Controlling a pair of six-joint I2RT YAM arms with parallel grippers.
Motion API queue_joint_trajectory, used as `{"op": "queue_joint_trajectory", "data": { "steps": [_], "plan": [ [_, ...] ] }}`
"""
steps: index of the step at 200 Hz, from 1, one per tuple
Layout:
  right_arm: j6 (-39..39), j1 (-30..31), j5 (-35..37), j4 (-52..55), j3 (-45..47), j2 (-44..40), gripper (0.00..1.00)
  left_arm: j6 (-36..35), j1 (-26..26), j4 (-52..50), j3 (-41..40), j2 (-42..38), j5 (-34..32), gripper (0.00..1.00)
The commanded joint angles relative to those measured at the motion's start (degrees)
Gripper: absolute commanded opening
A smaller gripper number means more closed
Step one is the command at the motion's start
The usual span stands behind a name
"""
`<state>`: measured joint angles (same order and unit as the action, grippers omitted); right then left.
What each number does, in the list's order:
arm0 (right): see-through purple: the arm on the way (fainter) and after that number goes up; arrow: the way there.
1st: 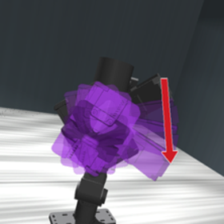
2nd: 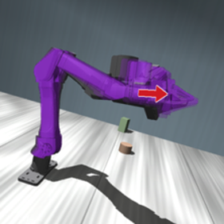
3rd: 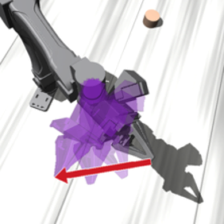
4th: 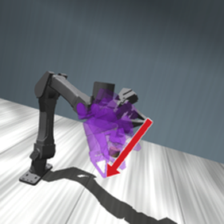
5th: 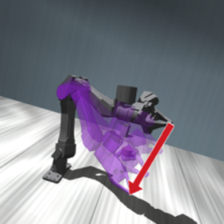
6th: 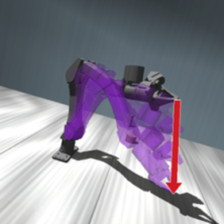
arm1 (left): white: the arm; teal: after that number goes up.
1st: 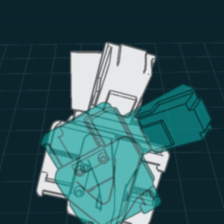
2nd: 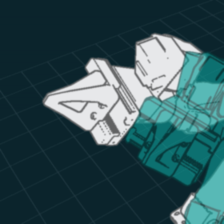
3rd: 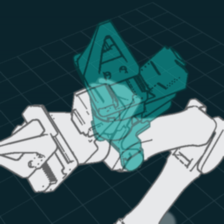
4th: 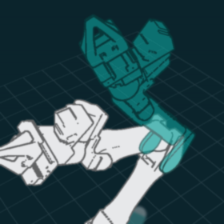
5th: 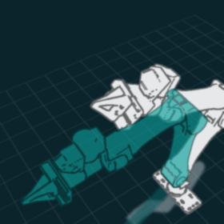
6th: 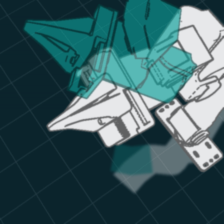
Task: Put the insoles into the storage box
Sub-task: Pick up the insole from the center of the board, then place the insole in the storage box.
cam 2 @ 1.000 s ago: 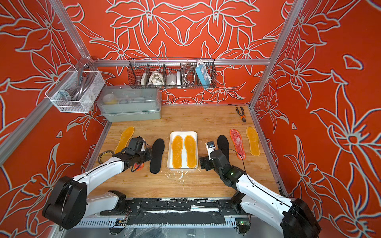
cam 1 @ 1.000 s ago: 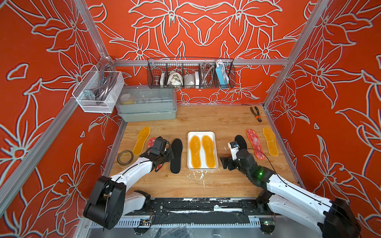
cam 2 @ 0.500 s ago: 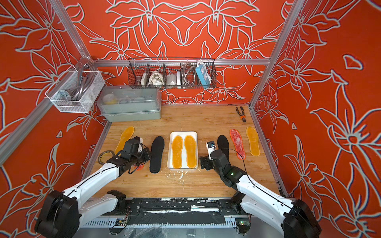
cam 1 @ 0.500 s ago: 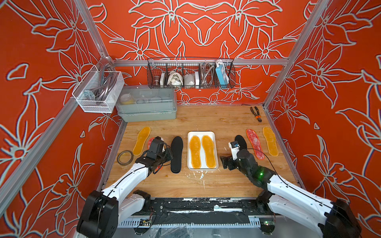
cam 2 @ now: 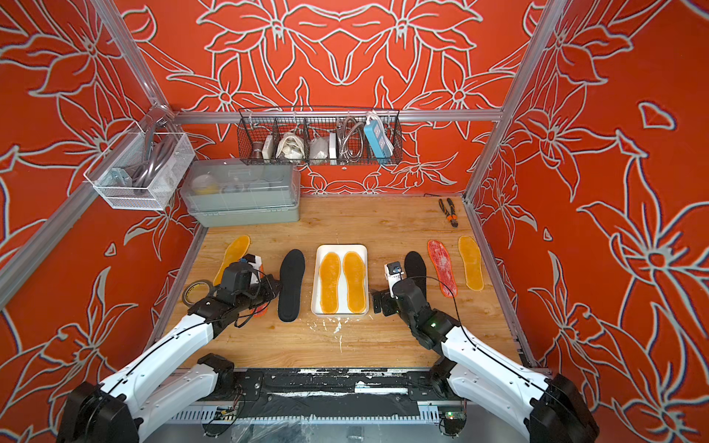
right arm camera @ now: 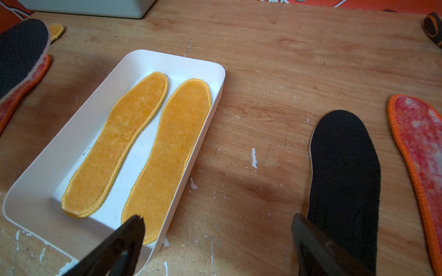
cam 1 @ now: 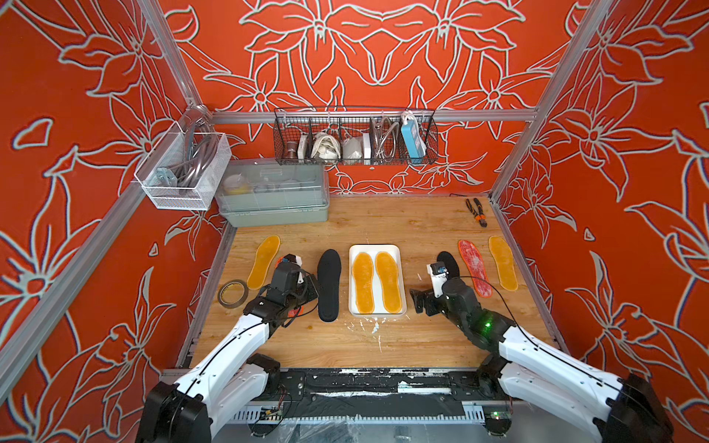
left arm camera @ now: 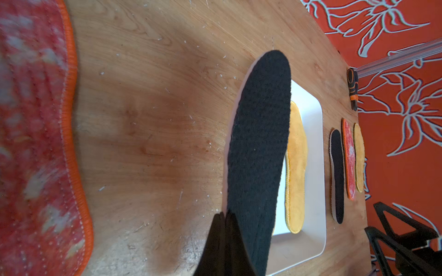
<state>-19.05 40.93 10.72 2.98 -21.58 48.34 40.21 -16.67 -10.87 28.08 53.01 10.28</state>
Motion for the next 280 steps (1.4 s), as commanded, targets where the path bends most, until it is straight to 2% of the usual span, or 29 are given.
{"op": "queue_joint_trajectory", "data": {
  "steps": [1,46,125,222,280],
  "plan": [
    [-0.73,0.21,1.76,-0.08,0.92,-0.27,0.98,1.57,-1.11,1.56,1.52,0.45,0.70,0.00],
    [-0.73,0.21,2.15,-0.45,0.78,0.26,0.99,4.54,-5.74,7.20,2.57,3.23,-1.21,0.00],
    [-0.64,0.20,2.27,-0.36,0.51,0.81,0.99,9.50,-12.78,17.67,5.76,17.85,-5.85,0.00],
    [-0.64,0.21,2.29,-0.17,0.49,0.53,0.99,13.06,-14.72,26.33,9.33,31.59,-6.86,0.00],
    [-0.64,0.19,2.27,-0.17,0.58,0.45,0.99,13.41,-15.24,26.65,9.55,34.13,-7.56,0.00]
  ]
}}
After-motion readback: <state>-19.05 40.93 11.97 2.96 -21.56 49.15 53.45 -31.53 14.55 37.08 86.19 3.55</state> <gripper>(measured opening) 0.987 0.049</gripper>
